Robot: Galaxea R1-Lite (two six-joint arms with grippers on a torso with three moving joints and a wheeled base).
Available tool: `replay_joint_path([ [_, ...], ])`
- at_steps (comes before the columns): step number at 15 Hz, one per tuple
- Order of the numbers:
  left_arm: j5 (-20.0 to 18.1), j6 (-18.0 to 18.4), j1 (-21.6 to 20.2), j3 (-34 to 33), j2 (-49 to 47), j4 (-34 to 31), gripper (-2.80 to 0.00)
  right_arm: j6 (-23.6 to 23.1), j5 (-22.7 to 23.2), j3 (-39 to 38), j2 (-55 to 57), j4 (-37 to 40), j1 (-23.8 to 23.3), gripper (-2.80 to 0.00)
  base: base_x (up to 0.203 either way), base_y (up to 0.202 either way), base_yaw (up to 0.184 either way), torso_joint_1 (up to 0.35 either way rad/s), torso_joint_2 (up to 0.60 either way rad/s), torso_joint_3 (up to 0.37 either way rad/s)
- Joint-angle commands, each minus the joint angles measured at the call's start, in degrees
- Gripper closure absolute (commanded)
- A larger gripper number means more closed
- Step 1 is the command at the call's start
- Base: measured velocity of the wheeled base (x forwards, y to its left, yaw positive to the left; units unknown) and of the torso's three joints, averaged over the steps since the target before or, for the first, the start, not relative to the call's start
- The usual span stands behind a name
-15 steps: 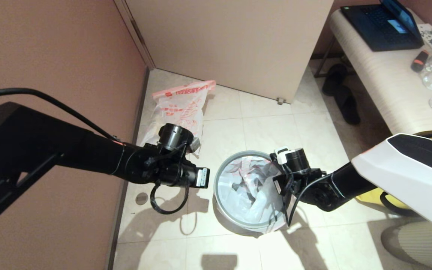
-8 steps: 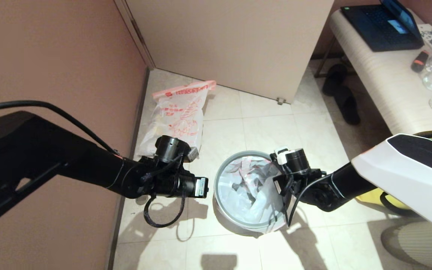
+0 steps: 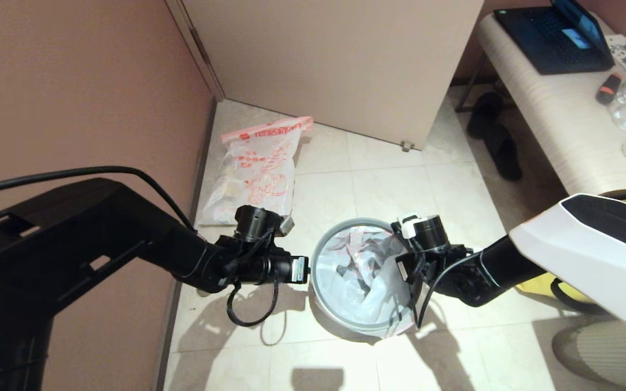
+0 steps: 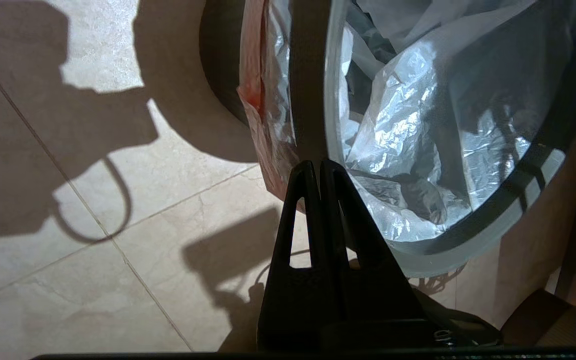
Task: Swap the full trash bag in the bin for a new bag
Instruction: Place the trash can ring on the trash can
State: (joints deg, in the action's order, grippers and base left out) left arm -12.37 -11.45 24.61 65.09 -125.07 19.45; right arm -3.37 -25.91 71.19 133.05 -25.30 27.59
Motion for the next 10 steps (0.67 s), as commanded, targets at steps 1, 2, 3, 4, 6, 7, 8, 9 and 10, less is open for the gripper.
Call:
replay_joint_path([
  [1, -0.2, 0.0, 0.1, 0.6, -1.6, 0.2, 0.0, -0.3, -0.1, 0.0, 0.0, -0.1, 0.1, 0.0, 0.0, 0.0, 0.0, 0.0, 0.0, 0.0],
  [2, -0.1, -0.1, 0.1, 1.3, -2.3, 0.2, 0.0, -0.4, -0.1, 0.0, -0.1, -0.1, 0.2, 0.0, 0.0, 0.0, 0.0, 0.0, 0.0, 0.0],
  [3, -0.1, -0.2, 0.1, 1.8, -2.6, 0.2, 0.0, -0.4, -0.1, 0.1, -0.2, -0.1, 0.3, 0.0, 0.0, 0.0, 0.0, 0.0, 0.0, 0.0],
  [4, -0.1, -0.3, 0.1, 1.8, -2.2, 0.2, 0.0, -0.4, -0.1, 0.0, -0.1, -0.1, 0.3, 0.0, 0.0, 0.0, 0.0, 0.0, 0.0, 0.0],
  [6, 0.0, 0.1, -0.6, 1.8, -0.1, 0.1, 0.0, -0.4, -0.1, 0.1, 0.3, -0.1, 0.3, 0.0, 0.0, 0.0, 0.0, 0.0, 0.0, 0.0],
  [7, 0.0, 0.2, -1.5, 1.8, 1.3, 0.0, 0.0, -0.4, -0.1, 0.0, 0.5, -0.1, 0.3, 0.0, 0.0, 0.0, 0.0, 0.0, 0.0, 0.0],
  [8, -0.3, 0.3, -2.8, 1.7, 3.2, -0.2, 0.0, -0.4, -0.1, 0.0, 0.6, -0.1, 0.4, 0.0, 0.0, 0.0, 0.0, 0.0, 0.0, 0.0],
  [9, -1.1, 0.3, -3.7, 1.6, 5.0, -0.4, 0.0, -0.4, -0.1, 0.1, 0.6, -0.1, 0.4, 0.0, 0.0, 0.0, 0.0, 0.0, 0.0, 0.0],
  [10, -2.3, 0.3, -4.2, 1.5, 6.0, -0.5, 0.0, -0.4, -0.1, 0.1, 0.6, -0.1, 0.3, 0.0, 0.0, 0.0, 0.0, 0.0, 0.0, 0.0],
])
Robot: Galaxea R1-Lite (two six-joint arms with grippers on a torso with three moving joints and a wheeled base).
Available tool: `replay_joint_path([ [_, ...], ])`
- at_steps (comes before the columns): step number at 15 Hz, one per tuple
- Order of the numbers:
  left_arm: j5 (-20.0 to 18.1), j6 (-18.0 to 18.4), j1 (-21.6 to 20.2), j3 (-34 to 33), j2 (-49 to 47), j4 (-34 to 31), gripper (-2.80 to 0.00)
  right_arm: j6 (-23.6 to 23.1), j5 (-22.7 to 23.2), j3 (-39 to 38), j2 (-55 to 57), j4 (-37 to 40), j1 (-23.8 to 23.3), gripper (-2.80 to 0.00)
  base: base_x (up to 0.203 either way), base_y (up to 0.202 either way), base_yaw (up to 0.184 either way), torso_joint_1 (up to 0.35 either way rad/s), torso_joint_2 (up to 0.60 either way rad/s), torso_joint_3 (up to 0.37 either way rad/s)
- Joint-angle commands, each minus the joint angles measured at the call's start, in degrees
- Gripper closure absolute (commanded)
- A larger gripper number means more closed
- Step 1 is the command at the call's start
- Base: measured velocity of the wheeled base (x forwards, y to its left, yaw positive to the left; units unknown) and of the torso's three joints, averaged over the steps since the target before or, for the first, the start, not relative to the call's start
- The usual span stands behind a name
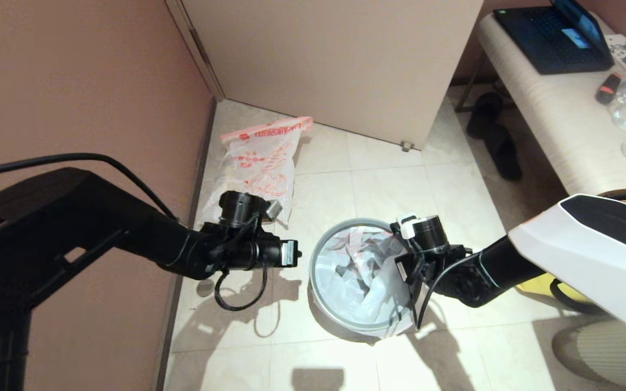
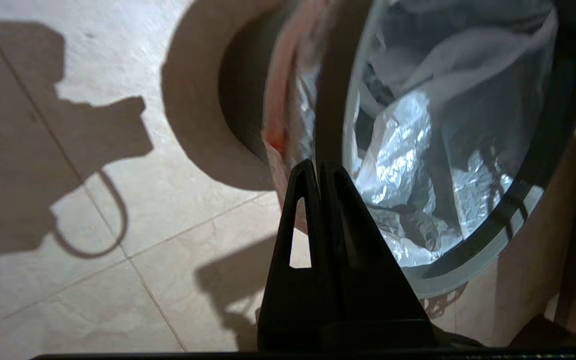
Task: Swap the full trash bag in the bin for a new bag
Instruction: Place the trash can ring on the trash can
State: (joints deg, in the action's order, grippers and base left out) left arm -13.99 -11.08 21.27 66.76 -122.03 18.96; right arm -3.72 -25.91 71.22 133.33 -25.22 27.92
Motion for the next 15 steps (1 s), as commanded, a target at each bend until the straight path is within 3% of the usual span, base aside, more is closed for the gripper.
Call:
replay_joint_path([
  [1, -1.7, -0.1, -0.7, -0.3, 3.1, -0.1, 0.0, -0.1, -0.1, 0.1, 0.3, -0.2, 0.0, 0.0, 0.0, 0.0, 0.0, 0.0, 0.0, 0.0],
  [5, -3.6, -0.6, 0.8, -0.7, 0.5, 0.1, 0.0, -0.1, -0.1, 0.1, 0.3, -0.2, 0.1, 0.0, 0.0, 0.0, 0.0, 0.0, 0.0, 0.0],
  [7, -12.1, -1.8, 0.6, -1.1, -0.1, 0.1, 0.0, -0.1, -0.1, 0.2, 0.3, -0.2, 0.4, 0.0, 0.0, 0.0, 0.0, 0.0, 0.0, 0.0],
  [9, -16.8, -2.5, -0.5, -1.0, -1.6, 0.1, 0.0, -0.1, -0.1, 0.3, 0.3, -0.2, 0.4, 0.0, 0.0, 0.0, 0.0, 0.0, 0.0, 0.0],
  [15, -17.0, -1.4, -2.1, 2.4, -9.4, -0.1, 0.0, -0.8, -0.1, 0.5, 0.3, -0.3, 0.4, 0.0, 0.0, 0.0, 0.0, 0.0, 0.0, 0.0],
])
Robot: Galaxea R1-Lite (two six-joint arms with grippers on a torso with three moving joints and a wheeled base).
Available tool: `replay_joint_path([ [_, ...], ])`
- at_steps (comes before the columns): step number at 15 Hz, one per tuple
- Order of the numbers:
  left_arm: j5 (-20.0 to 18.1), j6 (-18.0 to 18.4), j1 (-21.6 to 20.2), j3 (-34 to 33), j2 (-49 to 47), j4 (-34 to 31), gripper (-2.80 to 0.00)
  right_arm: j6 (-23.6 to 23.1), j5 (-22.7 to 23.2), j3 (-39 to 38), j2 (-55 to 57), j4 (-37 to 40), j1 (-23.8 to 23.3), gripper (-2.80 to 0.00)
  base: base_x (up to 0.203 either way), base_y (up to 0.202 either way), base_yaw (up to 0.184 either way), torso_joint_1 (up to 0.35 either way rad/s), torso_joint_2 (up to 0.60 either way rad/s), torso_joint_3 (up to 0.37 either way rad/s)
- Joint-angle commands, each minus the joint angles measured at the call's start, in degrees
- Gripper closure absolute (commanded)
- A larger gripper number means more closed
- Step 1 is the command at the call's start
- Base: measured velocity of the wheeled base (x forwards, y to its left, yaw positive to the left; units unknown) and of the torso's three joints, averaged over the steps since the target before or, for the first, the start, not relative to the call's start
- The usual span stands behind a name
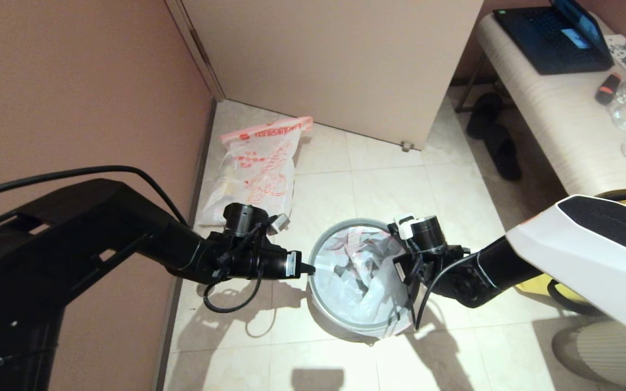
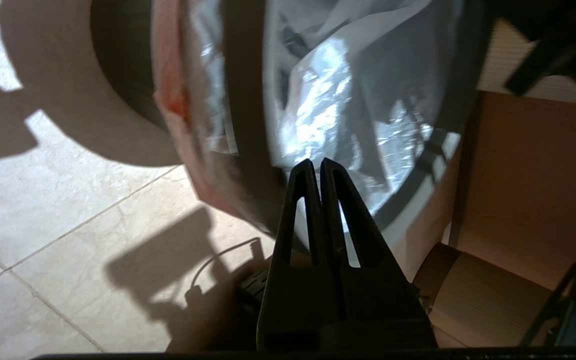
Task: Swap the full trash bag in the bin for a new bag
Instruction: Place the trash can ring on the trash can
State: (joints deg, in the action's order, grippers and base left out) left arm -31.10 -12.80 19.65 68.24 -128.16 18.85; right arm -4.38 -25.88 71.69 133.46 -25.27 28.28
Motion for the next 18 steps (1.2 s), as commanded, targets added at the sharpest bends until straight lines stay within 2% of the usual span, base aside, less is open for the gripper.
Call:
replay_joint_path([
  [1, 0.9, 1.1, -0.7, 2.1, -4.9, -0.4, 0.0, -0.1, -0.1, 0.0, 0.1, -0.2, 0.0, 0.0, 0.0, 0.0, 0.0, 0.0, 0.0, 0.0],
  [3, 5.7, 2.1, -0.4, 7.4, -7.9, -5.4, 0.0, -0.1, 0.0, 0.0, 0.2, -0.2, 0.0, 0.0, 0.0, 0.0, 0.0, 0.0, 0.0, 0.0],
  [5, 8.1, 4.3, -0.2, 11.6, -9.7, -12.6, 0.0, -0.2, 0.5, 0.0, 0.4, -0.2, 0.3, 0.0, 0.0, 0.0, 0.0, 0.0, 0.0, 0.0],
  [10, 8.5, 4.5, -0.2, 11.4, -9.4, -12.9, 0.0, -0.3, 0.5, 0.1, 0.2, -0.2, 0.2, 0.0, 0.0, 0.0, 0.0, 0.0, 0.0, 0.0],
  [11, 8.5, 4.5, -0.2, 11.3, -9.2, -12.7, 0.0, -0.3, 0.5, 0.1, 0.1, -0.2, 0.2, -2.8, 0.0, 0.0, 0.0, 0.0, 0.0, 0.0],
  [14, 8.0, 4.4, -0.2, 10.2, -7.4, -12.1, 0.0, -0.3, 0.6, -0.1, -0.6, -0.2, 0.2, -2.8, 0.0, 0.0, 0.0, 0.0, 0.0, 0.0],
  [18, 8.0, 2.6, 0.8, 7.9, -3.6, -6.9, 0.0, -0.6, 0.6, -0.7, -3.5, 0.1, -0.1, -2.8, 0.0, 0.0, 0.0, 0.0, 0.0, 0.0],
])
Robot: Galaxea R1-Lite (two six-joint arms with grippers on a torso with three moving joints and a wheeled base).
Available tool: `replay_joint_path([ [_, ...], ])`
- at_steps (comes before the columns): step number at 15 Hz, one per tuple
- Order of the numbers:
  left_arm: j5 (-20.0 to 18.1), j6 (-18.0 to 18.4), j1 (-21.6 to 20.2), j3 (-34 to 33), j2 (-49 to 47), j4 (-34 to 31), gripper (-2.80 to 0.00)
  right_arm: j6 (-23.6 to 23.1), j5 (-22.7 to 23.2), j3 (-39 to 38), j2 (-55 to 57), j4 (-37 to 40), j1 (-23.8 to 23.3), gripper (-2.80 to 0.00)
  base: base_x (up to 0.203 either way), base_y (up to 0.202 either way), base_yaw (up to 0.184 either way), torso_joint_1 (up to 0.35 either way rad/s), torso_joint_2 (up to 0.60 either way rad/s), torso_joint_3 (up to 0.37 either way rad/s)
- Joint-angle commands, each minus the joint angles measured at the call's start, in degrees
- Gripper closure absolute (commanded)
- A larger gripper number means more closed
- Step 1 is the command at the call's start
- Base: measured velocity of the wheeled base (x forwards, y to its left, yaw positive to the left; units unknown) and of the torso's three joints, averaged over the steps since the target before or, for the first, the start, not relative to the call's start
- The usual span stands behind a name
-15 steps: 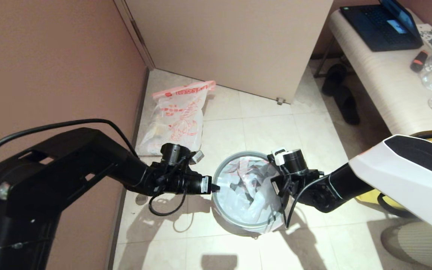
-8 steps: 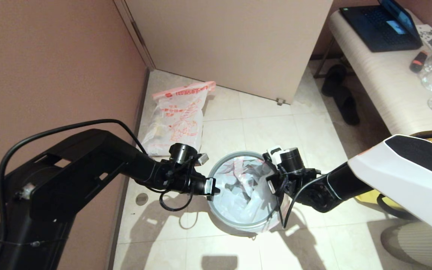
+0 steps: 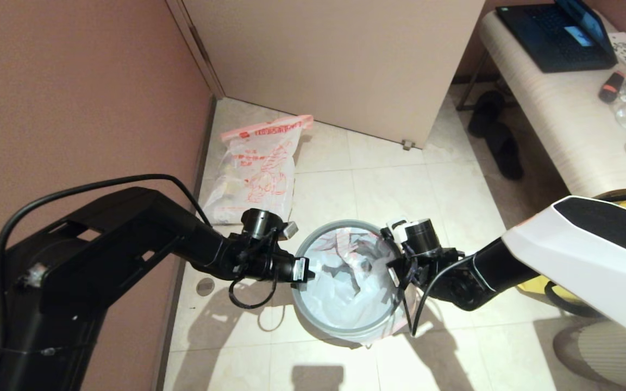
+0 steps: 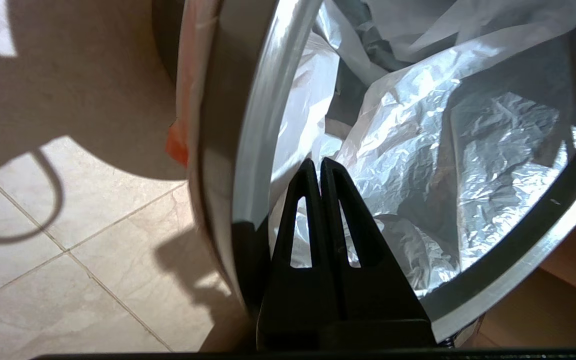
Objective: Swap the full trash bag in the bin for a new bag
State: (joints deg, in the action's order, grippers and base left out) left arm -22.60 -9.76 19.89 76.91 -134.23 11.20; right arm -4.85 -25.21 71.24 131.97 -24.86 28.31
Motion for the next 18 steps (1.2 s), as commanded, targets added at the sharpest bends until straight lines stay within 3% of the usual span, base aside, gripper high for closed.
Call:
replay_joint_path([
  [1, -0.5, -1.0, 0.7, -0.9, 3.8, 0.9, 0.0, -0.2, 0.0, -0.6, -3.0, -0.3, -0.4, -2.8, 0.0, 0.0, 0.0, 0.0, 0.0, 0.0],
  [6, -2.1, -2.6, 0.8, -1.0, 7.2, 1.5, 0.0, 0.2, 1.3, -5.6, -10.7, -0.2, -0.6, -2.8, 0.0, 0.0, 0.0, 0.0, 0.0, 0.0],
  [8, -2.6, -2.7, 0.5, -1.0, 6.4, 1.6, 0.0, 2.5, 2.4, -8.0, -13.7, -0.2, -0.5, -2.8, 0.0, 0.0, 0.0, 0.0, 0.0, 0.0],
  [9, -2.7, -2.7, 0.5, -1.1, 6.2, 2.0, 0.0, 4.2, 3.5, -9.3, -14.6, -0.1, -0.5, -2.21, 0.0, 0.0, 0.0, 0.0, 0.0, 0.0],
  [10, -2.7, -2.7, 0.5, -1.4, 6.0, 2.5, 0.0, 5.1, 4.7, -10.2, -15.6, -0.2, -0.7, 0.0, 0.0, 0.0, 0.0, 0.0, 0.0, 0.0],
  [12, -2.6, -2.6, 0.4, -1.3, 5.3, 2.9, 0.0, 11.7, 10.4, -10.7, -17.9, 1.5, -1.6, 0.0, 0.0, 0.0, 0.0, 0.0, 0.0, 0.0],
  [16, -2.7, -2.5, 0.3, -1.0, 4.3, 2.9, 0.0, 21.4, 35.3, -8.6, -17.7, 11.2, -7.8, 0.0, 0.0, 0.0, 0.0, 0.0, 0.0, 0.0],
  [18, -2.7, -2.5, -0.2, -0.8, 3.7, 3.0, 0.0, 20.9, 38.0, -7.0, -11.7, 12.1, -9.5, 0.0, 0.0, 0.0, 0.0, 0.0, 0.0, 0.0],
])
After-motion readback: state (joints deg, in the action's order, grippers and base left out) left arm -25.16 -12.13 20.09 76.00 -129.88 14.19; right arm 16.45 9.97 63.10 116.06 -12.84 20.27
